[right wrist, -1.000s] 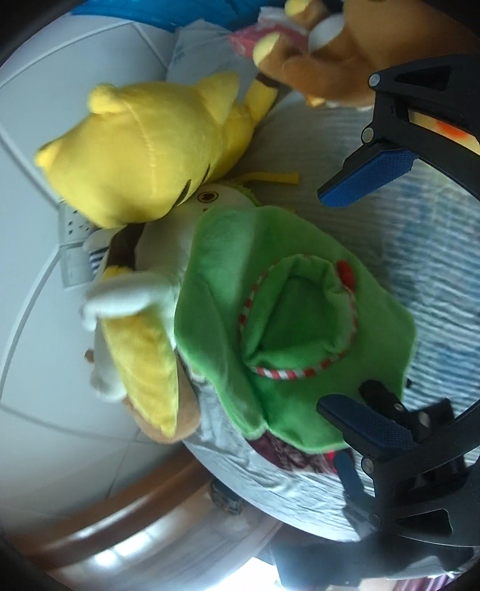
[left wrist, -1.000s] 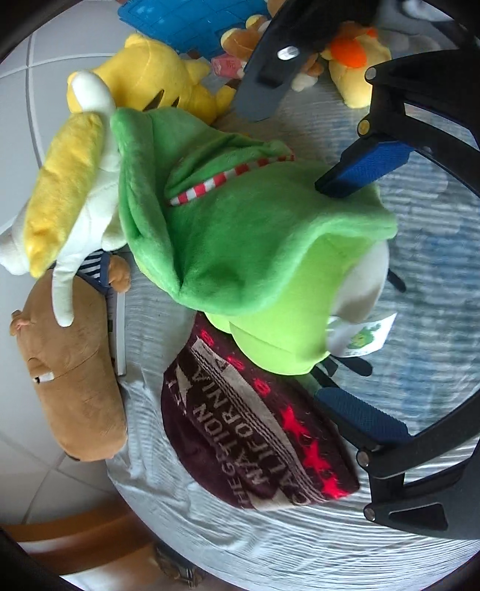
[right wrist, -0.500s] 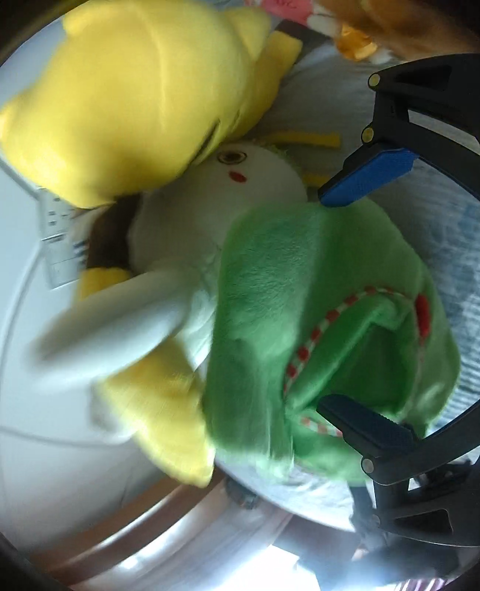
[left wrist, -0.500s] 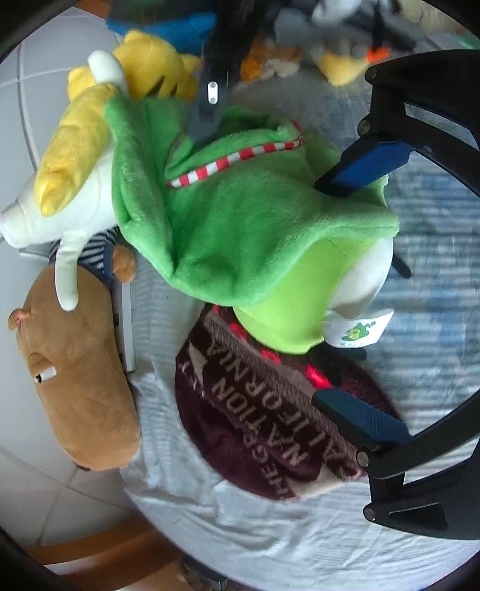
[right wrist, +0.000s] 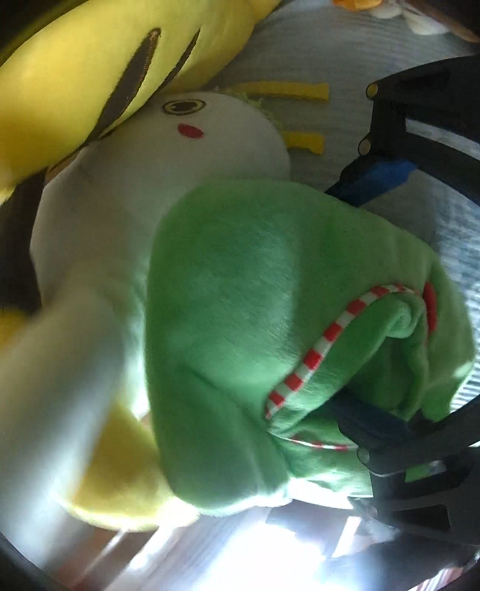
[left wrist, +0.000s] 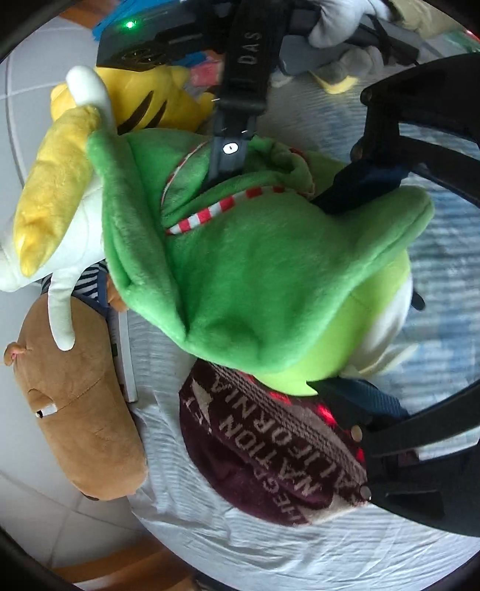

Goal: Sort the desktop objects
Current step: 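Grasp the green frog-hat plush with both tools at its two sides, then lift the green frog-hat plush off the pile with both tools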

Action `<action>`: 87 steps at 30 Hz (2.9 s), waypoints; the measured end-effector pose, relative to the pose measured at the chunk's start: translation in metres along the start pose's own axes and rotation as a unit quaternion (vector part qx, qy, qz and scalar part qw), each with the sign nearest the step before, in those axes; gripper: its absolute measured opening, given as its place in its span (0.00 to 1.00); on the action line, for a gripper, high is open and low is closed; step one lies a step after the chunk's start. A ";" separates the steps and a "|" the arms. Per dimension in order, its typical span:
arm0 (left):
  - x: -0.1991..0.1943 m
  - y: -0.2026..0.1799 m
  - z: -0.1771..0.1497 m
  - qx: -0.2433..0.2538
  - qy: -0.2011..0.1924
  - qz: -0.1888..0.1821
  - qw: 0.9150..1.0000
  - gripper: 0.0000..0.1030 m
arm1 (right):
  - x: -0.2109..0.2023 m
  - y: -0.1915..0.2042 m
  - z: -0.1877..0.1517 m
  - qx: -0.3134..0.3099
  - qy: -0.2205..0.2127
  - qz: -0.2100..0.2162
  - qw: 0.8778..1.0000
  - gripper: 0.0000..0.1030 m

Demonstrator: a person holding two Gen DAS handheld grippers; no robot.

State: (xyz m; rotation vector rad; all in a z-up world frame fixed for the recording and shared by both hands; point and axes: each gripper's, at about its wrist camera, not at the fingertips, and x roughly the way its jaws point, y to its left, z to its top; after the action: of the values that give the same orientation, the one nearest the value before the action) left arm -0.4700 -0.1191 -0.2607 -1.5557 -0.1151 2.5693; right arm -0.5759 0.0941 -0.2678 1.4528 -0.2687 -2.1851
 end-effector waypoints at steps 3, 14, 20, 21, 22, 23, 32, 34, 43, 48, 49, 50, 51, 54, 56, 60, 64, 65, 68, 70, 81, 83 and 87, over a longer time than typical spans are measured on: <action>-0.010 0.018 -0.005 0.012 0.000 0.030 0.999 0.80 | -0.006 0.023 -0.017 -0.031 0.018 0.002 0.999 0.74; -0.037 0.038 -0.021 0.045 -0.006 0.096 0.994 0.82 | -0.021 0.068 -0.086 -0.045 0.054 0.015 0.997 0.53; -0.053 0.041 -0.029 0.002 -0.020 0.063 0.998 0.82 | -0.077 0.043 -0.066 -0.022 -0.012 -0.042 0.999 0.49; -0.057 0.042 -0.028 -0.007 -0.026 0.058 0.998 0.82 | -0.082 0.041 -0.057 -0.019 -0.022 -0.046 0.999 0.56; -0.062 0.044 -0.026 -0.015 -0.034 0.056 0.998 0.82 | -0.087 0.039 -0.050 -0.019 -0.032 -0.049 0.998 0.61; -0.066 0.046 -0.022 -0.022 -0.039 0.056 0.997 0.82 | -0.092 0.038 -0.044 -0.019 -0.041 -0.052 0.998 0.70; -0.040 0.057 -0.010 -0.062 -0.024 0.017 0.998 0.91 | -0.055 0.048 -0.023 -0.020 -0.054 -0.019 0.998 0.99; -0.032 0.057 -0.009 -0.069 -0.015 0.010 0.997 1.00 | -0.038 0.051 -0.019 -0.018 -0.047 -0.003 0.999 1.00; -0.005 0.051 -0.004 -0.057 -0.034 -0.013 0.998 1.00 | 0.010 0.035 -0.015 0.005 -0.018 0.029 0.999 1.00; 0.010 0.058 -0.008 -0.077 -0.050 -0.059 0.994 1.00 | 0.021 0.029 -0.013 0.005 -0.006 0.047 0.999 1.00; 0.012 0.059 -0.009 -0.080 -0.055 -0.062 0.993 1.00 | 0.023 0.029 -0.013 0.006 -0.006 0.049 0.999 0.99; 0.015 0.060 -0.010 -0.082 -0.059 -0.065 0.993 1.00 | 0.025 0.028 -0.012 0.009 -0.007 0.051 0.999 0.99; 0.016 0.061 -0.011 -0.086 -0.063 -0.069 0.992 1.00 | 0.028 0.028 -0.012 0.014 -0.008 0.054 0.998 0.99; 0.018 0.062 -0.012 -0.090 -0.071 -0.073 0.991 1.00 | 0.033 0.028 -0.012 0.023 -0.015 0.055 0.998 0.99; 0.015 0.059 -0.013 -0.083 -0.078 -0.075 0.991 0.94 | 0.032 0.033 -0.012 0.018 -0.023 0.045 0.999 0.99; 0.002 0.049 -0.014 -0.059 -0.087 -0.064 0.992 0.81 | 0.011 0.059 -0.015 -0.032 -0.059 -0.009 0.998 0.82; -0.017 0.040 -0.019 -0.044 -0.088 -0.064 0.993 0.77 | -0.005 0.072 -0.023 -0.035 -0.070 -0.026 0.997 0.79; -0.026 0.036 -0.021 -0.038 -0.092 -0.063 0.993 0.77 | -0.012 0.075 -0.025 -0.035 -0.074 -0.028 0.996 0.79; -0.053 0.029 -0.027 -0.030 -0.107 -0.067 0.992 0.77 | -0.035 0.086 -0.035 -0.037 -0.090 -0.026 0.995 0.79; -0.074 0.022 -0.030 -0.026 -0.119 -0.070 0.990 0.77 | -0.057 0.098 -0.048 -0.040 -0.102 -0.024 0.994 0.79; -0.191 -0.038 -0.049 0.014 -0.188 -0.084 0.978 0.77 | -0.191 0.148 -0.089 -0.067 -0.183 -0.038 0.980 0.79; -0.207 -0.050 -0.056 0.020 -0.197 -0.087 0.976 0.77 | -0.209 0.153 -0.101 -0.072 -0.195 -0.042 0.977 0.79; -0.234 -0.074 -0.071 0.029 -0.214 -0.090 0.972 0.77 | -0.245 0.154 -0.123 -0.080 -0.213 -0.046 0.973 0.79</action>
State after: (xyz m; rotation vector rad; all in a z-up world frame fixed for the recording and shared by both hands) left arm -0.2948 -0.0826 -0.0791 -0.9037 -0.2106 2.6851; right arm -0.3440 0.0997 -0.0557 0.9160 -0.1667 -2.5165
